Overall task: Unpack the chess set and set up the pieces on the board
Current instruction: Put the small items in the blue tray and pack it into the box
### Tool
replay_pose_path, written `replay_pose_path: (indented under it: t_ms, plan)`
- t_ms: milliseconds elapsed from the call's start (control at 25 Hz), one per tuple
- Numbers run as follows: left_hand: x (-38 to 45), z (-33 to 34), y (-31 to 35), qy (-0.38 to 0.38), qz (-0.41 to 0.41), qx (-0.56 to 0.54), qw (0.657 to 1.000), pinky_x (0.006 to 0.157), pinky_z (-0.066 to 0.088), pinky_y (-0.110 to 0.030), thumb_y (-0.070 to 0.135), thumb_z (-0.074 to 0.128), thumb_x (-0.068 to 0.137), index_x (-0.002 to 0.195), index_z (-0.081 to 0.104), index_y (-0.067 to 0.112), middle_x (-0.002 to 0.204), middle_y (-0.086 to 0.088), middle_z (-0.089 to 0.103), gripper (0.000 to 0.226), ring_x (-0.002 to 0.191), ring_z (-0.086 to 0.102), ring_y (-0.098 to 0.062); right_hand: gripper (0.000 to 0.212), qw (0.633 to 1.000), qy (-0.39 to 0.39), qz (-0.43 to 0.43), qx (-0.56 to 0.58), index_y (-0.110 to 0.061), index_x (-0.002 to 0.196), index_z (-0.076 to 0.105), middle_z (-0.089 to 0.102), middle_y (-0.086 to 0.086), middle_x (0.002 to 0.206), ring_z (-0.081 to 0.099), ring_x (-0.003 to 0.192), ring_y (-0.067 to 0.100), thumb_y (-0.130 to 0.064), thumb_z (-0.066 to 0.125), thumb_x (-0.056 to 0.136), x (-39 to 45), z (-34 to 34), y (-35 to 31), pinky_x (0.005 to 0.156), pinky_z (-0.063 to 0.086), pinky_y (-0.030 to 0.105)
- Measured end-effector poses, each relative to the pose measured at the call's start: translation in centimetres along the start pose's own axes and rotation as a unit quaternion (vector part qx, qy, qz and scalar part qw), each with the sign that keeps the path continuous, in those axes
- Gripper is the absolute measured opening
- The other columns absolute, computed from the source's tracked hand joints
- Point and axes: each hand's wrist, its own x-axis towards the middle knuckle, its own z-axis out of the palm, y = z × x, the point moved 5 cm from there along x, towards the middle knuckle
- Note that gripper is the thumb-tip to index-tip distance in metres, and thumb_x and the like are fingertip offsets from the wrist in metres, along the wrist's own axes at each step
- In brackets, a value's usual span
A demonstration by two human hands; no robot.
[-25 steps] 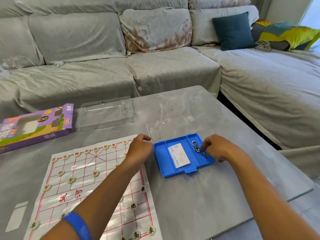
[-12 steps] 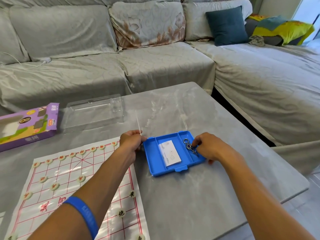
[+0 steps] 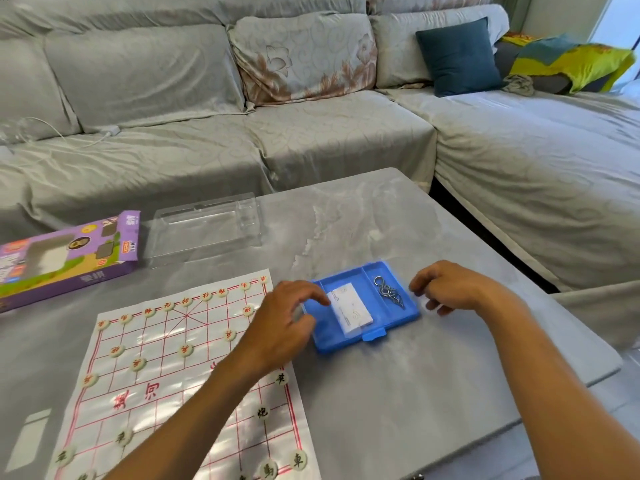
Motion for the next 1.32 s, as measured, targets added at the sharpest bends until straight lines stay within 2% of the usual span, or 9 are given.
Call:
replay_pose_path:
  t_ms: [120, 240, 440, 600, 720, 800, 880, 1080, 1320]
  plan:
    - [-0.6, 3.7, 0.1, -0.071, 0.006, 0.153, 0.986, 0.108, 0.028, -0.028, 0.049, 0.051, 0.091, 0.130, 0.049, 0.038, 0.145, 0.015, 0.038, 0.041, 0.134, 0.031, -0.008, 0.025, 0.998, 0.043, 0.019, -0.033, -0.017, 0.109, 0.064, 0.064, 0.005, 0.108, 0.064, 0.089, 0.021, -0.008, 0.046, 0.093, -1.1, -0.6, 1.0, 0.070, 0.054, 0.030]
    - [-0.3, 6.3, -0.2, -0.053, 0.002, 0.228, 0.972, 0.111, 0.025, -0.030, 0.070, 0.051, 0.081, 0.133, 0.042, 0.042, 0.150, 0.013, 0.029, 0.060, 0.138, 0.023, -0.012, 0.030, 0.993, 0.079, -0.055, -0.072, -0.022, 0.117, 0.062, 0.060, -0.001, 0.119, 0.058, 0.098, 0.015, -0.015, 0.061, 0.088, -1.7, 0.0, 0.6, 0.083, 0.047, 0.027]
    - [0.0, 6.9, 0.2, 0.079, -0.001, 0.176, 0.981, 0.097, 0.036, -0.027, 0.062, 0.056, 0.083, 0.110, 0.059, 0.034, 0.124, 0.013, 0.046, 0.039, 0.116, 0.038, -0.013, 0.048, 0.984, 0.010, -0.096, -0.148, -0.036, 0.123, 0.053, 0.048, -0.006, 0.128, 0.051, 0.102, 0.012, -0.030, 0.073, 0.079, -1.9, 2.5, 0.0, 0.089, 0.042, 0.027]
    - [0.8, 6.7, 0.1, 0.101, -0.050, 0.099, 0.989, 0.088, 0.037, -0.024, 0.060, 0.064, 0.079, 0.098, 0.062, 0.032, 0.110, 0.015, 0.045, 0.034, 0.107, 0.035, -0.009, 0.048, 0.993, 0.047, -0.080, -0.076, -0.032, 0.113, 0.052, 0.052, -0.001, 0.121, 0.053, 0.098, 0.015, -0.045, 0.077, 0.074, -1.0, 3.1, -0.1, 0.081, 0.042, 0.029]
    - [1.3, 7.0, -0.5, 0.094, -0.088, 0.028, 0.991, 0.085, 0.032, -0.020, 0.053, 0.073, 0.074, 0.093, 0.059, 0.033, 0.106, 0.016, 0.040, 0.030, 0.108, 0.029, -0.005, 0.081, 0.995, 0.059, -0.061, -0.057, -0.028, 0.129, 0.038, 0.046, -0.003, 0.119, 0.053, 0.100, 0.017, -0.056, 0.080, 0.065, -0.4, 4.2, -0.2, 0.079, 0.044, 0.030]
    - [1.4, 7.3, -0.7, 0.104, -0.094, 0.010, 0.990, 0.089, 0.032, -0.020, 0.049, 0.073, 0.075, 0.091, 0.058, 0.033, 0.106, 0.015, 0.039, 0.028, 0.110, 0.028, -0.006, 0.104, 0.995, 0.069, -0.049, -0.060, -0.028, 0.139, 0.028, 0.044, 0.000, 0.128, 0.052, 0.108, 0.020, -0.064, 0.080, 0.057, 0.1, 4.8, -0.1, 0.089, 0.048, 0.035]
    - [1.5, 7.6, -0.9, 0.124, -0.096, 0.000, 0.988, 0.094, 0.035, -0.023, 0.043, 0.072, 0.078, 0.090, 0.057, 0.031, 0.108, 0.014, 0.039, 0.023, 0.112, 0.028, -0.008, 0.114, 0.995, 0.079, -0.023, -0.063, -0.025, 0.143, 0.024, 0.041, 0.003, 0.134, 0.049, 0.117, 0.024, -0.067, 0.079, 0.053, 0.7, 5.1, 0.3, 0.096, 0.047, 0.042]
    - [1.4, 7.8, -1.2, 0.147, -0.092, -0.012, 0.985, 0.094, 0.037, -0.025, 0.037, 0.068, 0.081, 0.090, 0.058, 0.027, 0.108, 0.014, 0.041, 0.017, 0.114, 0.032, -0.011, 0.104, 0.994, 0.070, 0.024, -0.076, -0.019, 0.132, 0.040, 0.043, 0.004, 0.126, 0.050, 0.113, 0.026, -0.069, 0.080, 0.050, 1.8, 5.5, 0.5, 0.095, 0.047, 0.043]
    - [1.5, 7.8, -1.4, 0.157, -0.096, -0.012, 0.983, 0.093, 0.035, -0.024, 0.042, 0.073, 0.077, 0.089, 0.057, 0.030, 0.108, 0.014, 0.039, 0.024, 0.112, 0.030, -0.009, 0.106, 0.990, 0.078, 0.039, -0.107, -0.017, 0.134, 0.038, 0.042, 0.006, 0.126, 0.049, 0.115, 0.027, -0.072, 0.077, 0.052, 2.0, 5.7, 0.3, 0.096, 0.046, 0.045]
